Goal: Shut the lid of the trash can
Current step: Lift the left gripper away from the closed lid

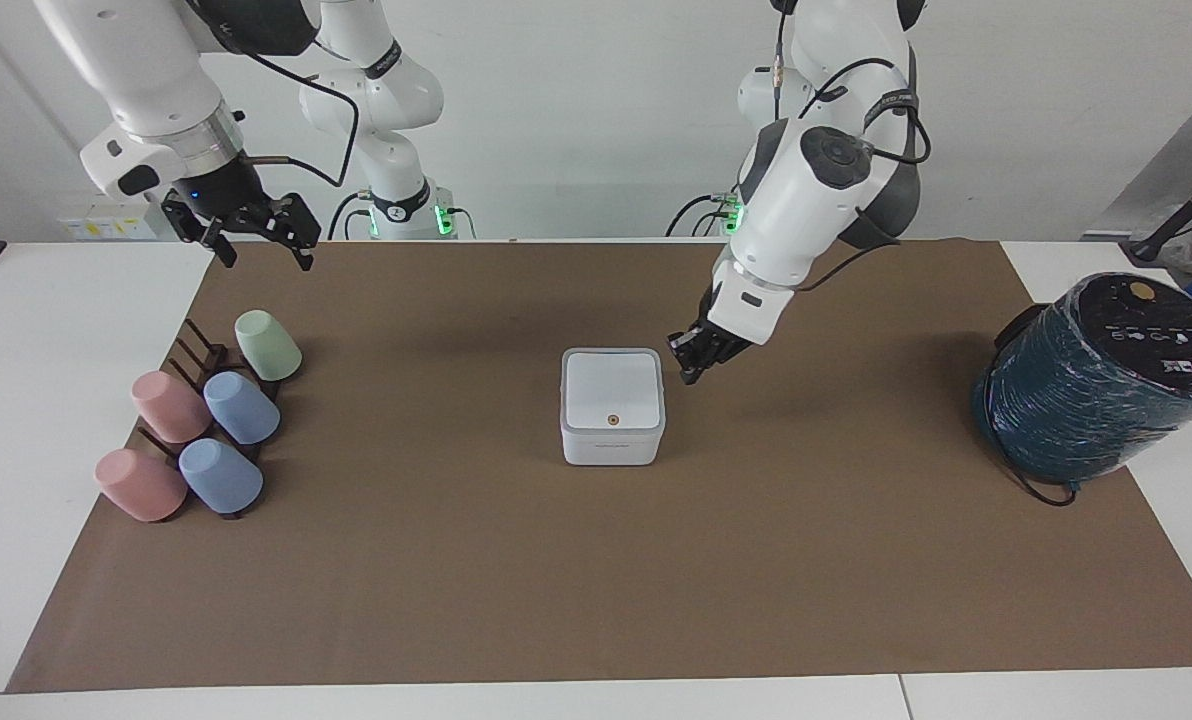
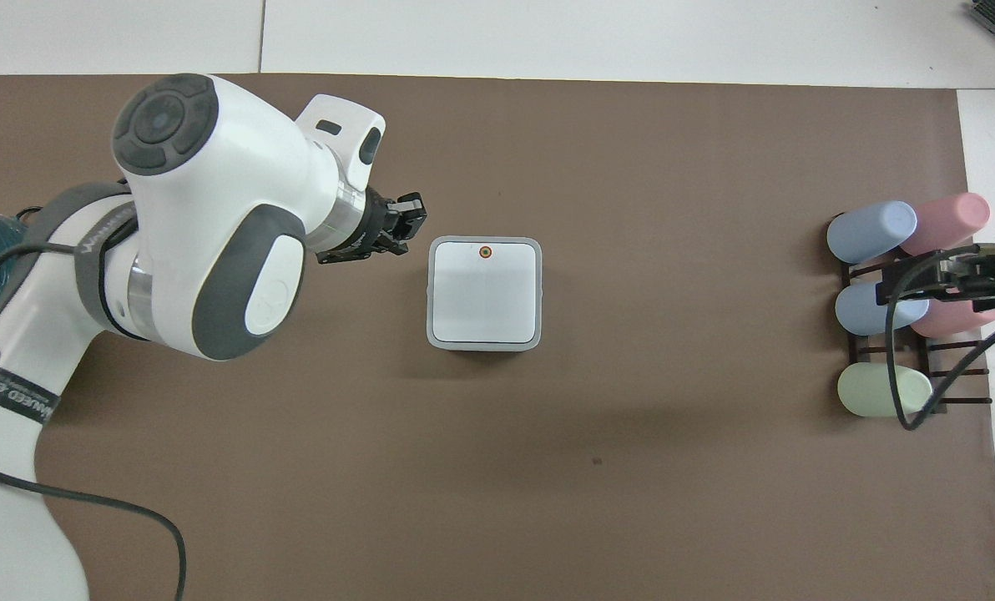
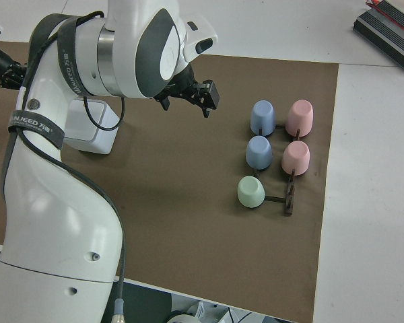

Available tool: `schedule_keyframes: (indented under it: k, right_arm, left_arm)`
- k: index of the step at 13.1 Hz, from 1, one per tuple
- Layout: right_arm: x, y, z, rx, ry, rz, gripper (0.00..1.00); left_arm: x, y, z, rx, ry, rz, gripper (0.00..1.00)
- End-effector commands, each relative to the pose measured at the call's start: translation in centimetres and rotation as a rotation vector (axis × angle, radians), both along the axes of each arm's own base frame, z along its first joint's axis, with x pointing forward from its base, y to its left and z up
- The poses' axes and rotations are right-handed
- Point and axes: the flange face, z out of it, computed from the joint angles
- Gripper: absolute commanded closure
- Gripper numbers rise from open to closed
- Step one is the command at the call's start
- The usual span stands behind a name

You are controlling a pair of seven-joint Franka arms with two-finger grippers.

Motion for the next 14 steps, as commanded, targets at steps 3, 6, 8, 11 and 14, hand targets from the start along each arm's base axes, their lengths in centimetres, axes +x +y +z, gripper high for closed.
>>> schedule_keyframes:
  k: [3,6,8,11,14]
  right_arm:
    - [-0.6,-0.1,0.2,0.003,-0.003,0.007,0.00]
    - [-0.6,-0.1,0.2,0.003,-0.003,0.007,0.00]
    - [-0.6,-0.1,0.2,0.003,-0.003,0.007,0.00]
    - [-0.6,-0.1,0.2,0.003,-0.003,0.007,0.00]
    - [-0.6,-0.1,0.2,0.003,-0.003,0.007,0.00]
  left_arm:
    - [0.6,7.7,2.5,0.041,0.032,-0.197,1.00]
    - [0.3,12.4,3.6,0.096,0.045,-0.341,1.00]
    - [-0.3,14.5,4.4,0.124,0.058,-0.406,1.00]
    - [-1.7,16.2,6.5,0.180,0.071,-0.435,1.00]
    - [-3.6,16.6,8.8,0.203,0.074,-0.438,1.00]
